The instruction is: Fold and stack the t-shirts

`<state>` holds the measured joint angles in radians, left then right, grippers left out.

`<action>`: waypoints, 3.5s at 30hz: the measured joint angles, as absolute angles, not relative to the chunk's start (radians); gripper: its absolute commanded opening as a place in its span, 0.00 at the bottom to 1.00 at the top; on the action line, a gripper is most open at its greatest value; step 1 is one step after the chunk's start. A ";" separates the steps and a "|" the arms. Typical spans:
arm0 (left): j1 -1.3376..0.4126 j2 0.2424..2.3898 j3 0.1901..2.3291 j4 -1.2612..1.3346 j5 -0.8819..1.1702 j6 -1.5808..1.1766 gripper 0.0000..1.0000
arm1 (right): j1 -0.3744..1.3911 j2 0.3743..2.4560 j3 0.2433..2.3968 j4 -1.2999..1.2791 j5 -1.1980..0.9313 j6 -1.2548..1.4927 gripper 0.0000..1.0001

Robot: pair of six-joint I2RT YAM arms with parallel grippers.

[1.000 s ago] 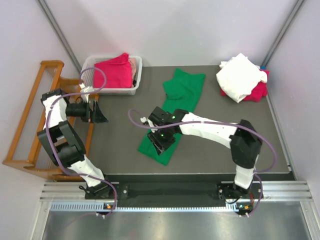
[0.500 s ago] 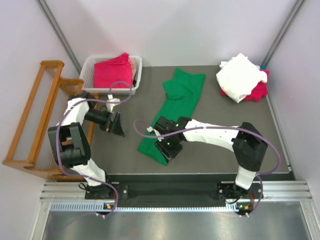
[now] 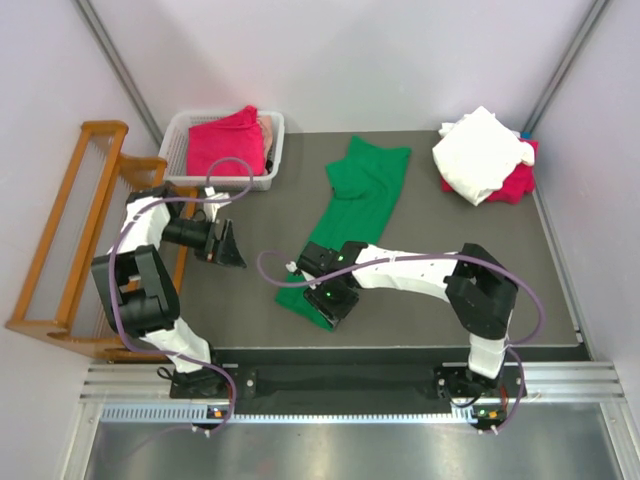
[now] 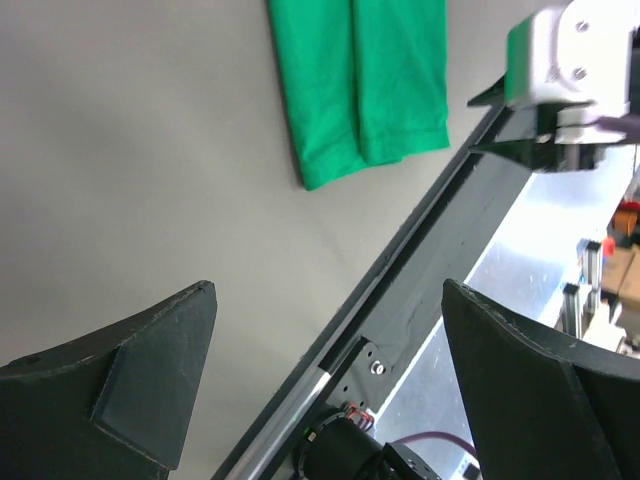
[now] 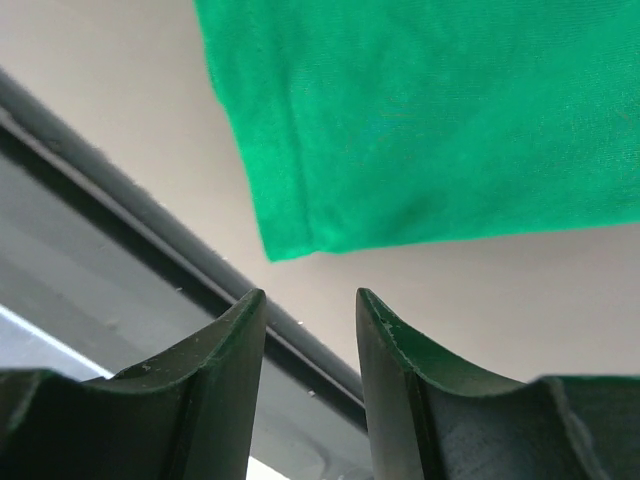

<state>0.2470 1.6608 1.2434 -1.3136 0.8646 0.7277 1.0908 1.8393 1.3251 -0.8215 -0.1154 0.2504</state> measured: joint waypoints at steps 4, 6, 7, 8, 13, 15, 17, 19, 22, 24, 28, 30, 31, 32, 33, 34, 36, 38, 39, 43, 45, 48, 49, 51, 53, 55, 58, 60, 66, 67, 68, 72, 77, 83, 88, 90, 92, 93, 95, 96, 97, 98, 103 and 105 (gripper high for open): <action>0.281 1.661 1.262 -1.312 0.874 0.728 0.98 | 1.113 1.876 1.330 -0.817 -0.044 0.235 0.47; 0.281 1.661 1.262 -1.313 0.874 0.728 0.99 | 1.116 1.890 1.346 -0.823 -0.035 0.234 0.49; 0.280 1.661 1.262 -1.313 0.874 0.728 0.99 | 1.119 1.907 1.366 -0.822 -0.030 0.231 0.50; 0.280 1.661 1.262 -1.313 0.874 0.728 0.99 | 1.123 1.918 1.379 -0.820 -0.025 0.229 0.51; 0.280 1.660 1.262 -1.313 0.874 0.728 0.98 | 1.144 1.942 1.438 -0.824 0.000 0.222 0.53; 0.280 1.661 1.262 -1.313 0.873 0.728 0.98 | 1.151 1.942 1.455 -0.826 0.003 0.220 0.56; 0.281 1.660 1.262 -1.313 0.871 0.728 0.99 | 1.155 1.942 1.457 -0.824 0.004 0.219 0.59; 0.281 1.660 1.262 -1.313 0.870 0.728 0.99 | 1.157 1.942 1.457 -0.828 0.004 0.218 0.59; 0.281 1.660 1.267 -1.314 0.866 0.728 0.99 | 1.159 1.942 1.456 -0.828 0.003 0.218 0.59; 0.281 1.660 1.273 -1.316 0.865 0.728 0.99 | 1.160 1.942 1.450 -0.827 0.003 0.218 0.59; 0.281 1.660 1.284 -1.319 0.866 0.728 0.99 | 1.164 1.942 1.417 -0.815 0.000 0.218 0.58; 0.281 1.660 1.285 -1.320 0.867 0.728 0.99 | 1.165 1.942 1.402 -0.813 -0.007 0.219 0.58; 0.281 1.660 1.287 -1.321 0.866 0.728 0.99 | 1.165 1.943 1.399 -0.813 -0.010 0.219 0.58; 0.281 1.660 1.288 -1.321 0.866 0.728 0.99 | 1.165 1.945 1.398 -0.812 -0.014 0.219 0.58; 0.281 1.660 1.289 -1.321 0.867 0.728 0.99 | 1.165 1.947 1.398 -0.807 -0.017 0.219 0.57; 0.281 1.660 1.289 -1.321 0.867 0.728 0.99 | 1.165 1.950 1.398 -0.804 -0.020 0.219 0.56; 0.281 1.660 1.290 -1.321 0.867 0.728 0.99 | 1.165 1.956 1.398 -0.798 -0.023 0.219 0.54; 0.281 1.660 1.291 -1.321 0.867 0.728 0.98 | 1.165 1.960 1.393 -0.789 -0.025 0.219 0.52; 0.281 1.660 1.291 -1.321 0.866 0.728 0.99 | 1.165 1.961 1.391 -0.788 -0.027 0.219 0.51; 0.281 1.660 1.291 -1.321 0.866 0.728 0.99 | 1.165 1.971 1.388 -0.778 -0.028 0.219 0.49; 0.281 1.660 1.291 -1.321 0.865 0.728 0.99 | 1.165 1.972 1.388 -0.777 -0.028 0.219 0.47; 0.281 1.660 1.294 -1.321 0.862 0.728 0.99 | 1.165 1.972 1.387 -0.777 -0.025 0.219 0.45; 0.281 1.660 1.295 -1.321 0.861 0.728 0.99 | 1.165 1.973 1.387 -0.777 -0.024 0.219 0.45; 0.281 1.660 1.296 -1.322 0.855 0.728 0.99 | 1.165 1.973 1.384 -0.773 -0.021 0.218 0.42; 0.281 1.660 1.296 -1.321 0.852 0.728 0.99 | 1.164 1.972 1.381 -0.770 -0.018 0.218 0.42; 0.281 1.660 1.298 -1.322 0.847 0.728 0.98 | 1.163 1.971 1.376 -0.765 -0.016 0.219 0.39; 0.281 1.660 1.303 -1.322 0.843 0.728 0.99 | 1.161 1.966 1.365 -0.754 -0.011 0.218 0.35; 0.281 1.658 1.308 -1.322 0.840 0.728 0.98 | 1.158 1.961 1.356 -0.746 -0.007 0.218 0.34; 0.281 1.657 1.320 -1.329 0.831 0.727 0.99 | 1.152 1.953 1.338 -0.728 -0.007 0.219 0.31; 0.281 1.656 1.322 -1.329 0.829 0.728 0.99 | 1.151 1.951 1.335 -0.725 -0.008 0.220 0.32; 0.281 1.655 1.323 -1.329 0.828 0.728 0.99 | 1.149 1.950 1.331 -0.722 -0.009 0.220 0.32; 0.281 1.651 1.327 -1.332 0.821 0.727 0.99 | 1.149 1.946 1.317 -0.708 -0.013 0.220 0.34; 0.281 1.651 1.339 -1.333 0.817 0.727 0.99 | 1.148 1.937 1.303 -0.692 -0.007 0.219 0.17; 0.282 1.651 1.362 -1.333 0.817 0.727 0.99 | 1.141 1.918 1.288 -0.682 0.014 0.219 0.00; 0.282 1.651 1.382 -1.333 0.817 0.727 0.98 | 1.141 1.912 1.274 -0.670 0.023 0.221 0.00; 0.282 1.651 1.388 -1.334 0.817 0.727 0.99 | 1.141 1.905 1.262 -0.661 0.022 0.223 0.00; 0.282 1.651 1.393 -1.334 0.817 0.727 0.99 | 1.141 1.889 1.240 -0.640 0.022 0.229 0.00; 0.282 1.651 1.395 -1.334 0.816 0.727 0.99 | 1.141 1.878 1.223 -0.622 0.022 0.232 0.00; 0.282 1.651 1.399 -1.335 0.813 0.727 0.99 | 1.141 1.848 1.185 -0.583 0.022 0.241 0.00; 0.282 1.651 1.403 -1.335 0.812 0.727 0.99 | 1.141 1.834 1.166 -0.564 0.022 0.249 0.00; 0.282 1.651 1.406 -1.335 0.812 0.727 0.99 | 1.141 1.818 1.145 -0.546 0.021 0.259 0.00; 0.282 1.651 1.409 -1.335 0.812 0.728 0.99 | 1.143 1.805 1.124 -0.533 0.017 0.269 0.00; 0.282 1.651 1.412 -1.336 0.810 0.728 0.99 | 1.183 1.687 0.982 -0.526 -0.031 0.345 0.00; 0.282 1.651 1.414 -1.336 0.810 0.728 0.99 | 1.207 1.644 0.934 -0.558 -0.060 0.376 0.00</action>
<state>0.2825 1.6512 1.4139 -1.3361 0.8101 0.7280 1.2072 1.6436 0.9340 -0.5583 -0.0597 0.3763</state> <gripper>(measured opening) 0.985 0.014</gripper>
